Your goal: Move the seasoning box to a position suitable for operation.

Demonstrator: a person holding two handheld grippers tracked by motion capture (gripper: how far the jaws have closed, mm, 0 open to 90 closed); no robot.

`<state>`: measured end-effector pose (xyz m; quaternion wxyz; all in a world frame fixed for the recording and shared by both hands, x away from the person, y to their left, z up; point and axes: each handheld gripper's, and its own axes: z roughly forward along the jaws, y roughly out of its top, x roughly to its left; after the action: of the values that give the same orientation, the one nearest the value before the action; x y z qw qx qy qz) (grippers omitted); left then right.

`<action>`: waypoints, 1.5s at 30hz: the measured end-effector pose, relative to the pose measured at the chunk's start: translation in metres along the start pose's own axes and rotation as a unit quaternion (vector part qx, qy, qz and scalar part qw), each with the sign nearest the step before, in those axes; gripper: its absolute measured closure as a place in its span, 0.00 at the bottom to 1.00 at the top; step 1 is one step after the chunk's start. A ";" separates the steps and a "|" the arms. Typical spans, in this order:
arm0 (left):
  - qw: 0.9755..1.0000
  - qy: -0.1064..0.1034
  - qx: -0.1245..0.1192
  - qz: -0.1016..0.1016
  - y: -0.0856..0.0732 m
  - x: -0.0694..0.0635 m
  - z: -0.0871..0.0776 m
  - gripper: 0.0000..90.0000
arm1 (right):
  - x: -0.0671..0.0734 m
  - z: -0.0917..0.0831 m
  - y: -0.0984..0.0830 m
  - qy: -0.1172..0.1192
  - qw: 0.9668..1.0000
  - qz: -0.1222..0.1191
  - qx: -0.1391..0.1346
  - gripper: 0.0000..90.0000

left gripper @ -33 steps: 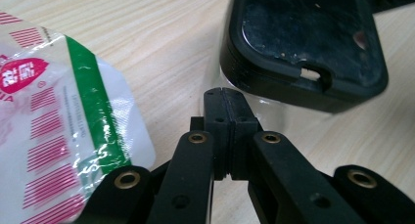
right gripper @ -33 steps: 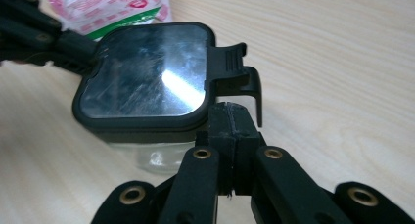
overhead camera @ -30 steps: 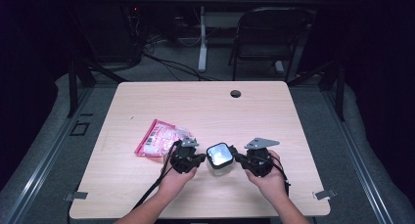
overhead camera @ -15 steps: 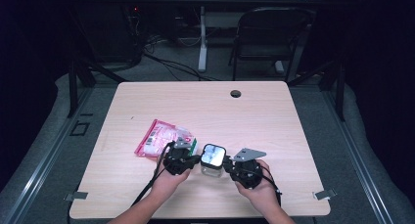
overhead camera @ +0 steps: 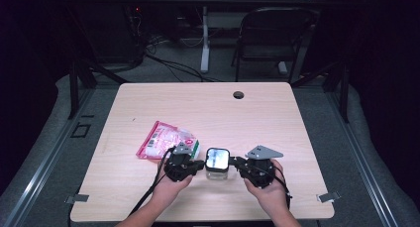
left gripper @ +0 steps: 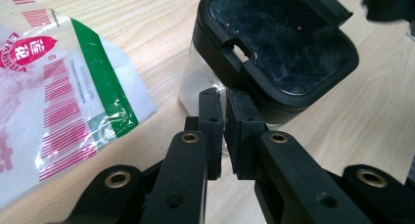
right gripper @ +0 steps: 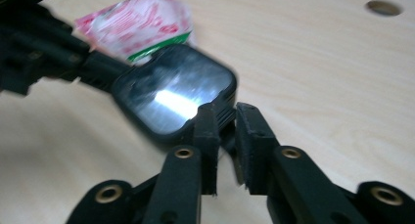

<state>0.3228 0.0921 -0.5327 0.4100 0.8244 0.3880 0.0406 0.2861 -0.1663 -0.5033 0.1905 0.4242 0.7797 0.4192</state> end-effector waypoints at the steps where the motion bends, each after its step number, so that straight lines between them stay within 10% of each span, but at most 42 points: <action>1: 1.000 -0.003 -0.001 -0.001 0.000 0.000 0.000 0.95 | -0.001 0.001 0.002 -0.007 1.000 0.001 -0.005 0.87; 45: 0.999 -0.011 -0.001 0.035 0.001 -0.011 -0.005 0.99 | -0.013 0.013 -0.002 0.013 0.999 0.047 -0.023 0.95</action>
<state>0.3140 0.0879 -0.5258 0.4131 0.8375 0.3548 0.0460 0.3010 -0.1715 -0.5134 0.1698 0.4505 0.7512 0.4515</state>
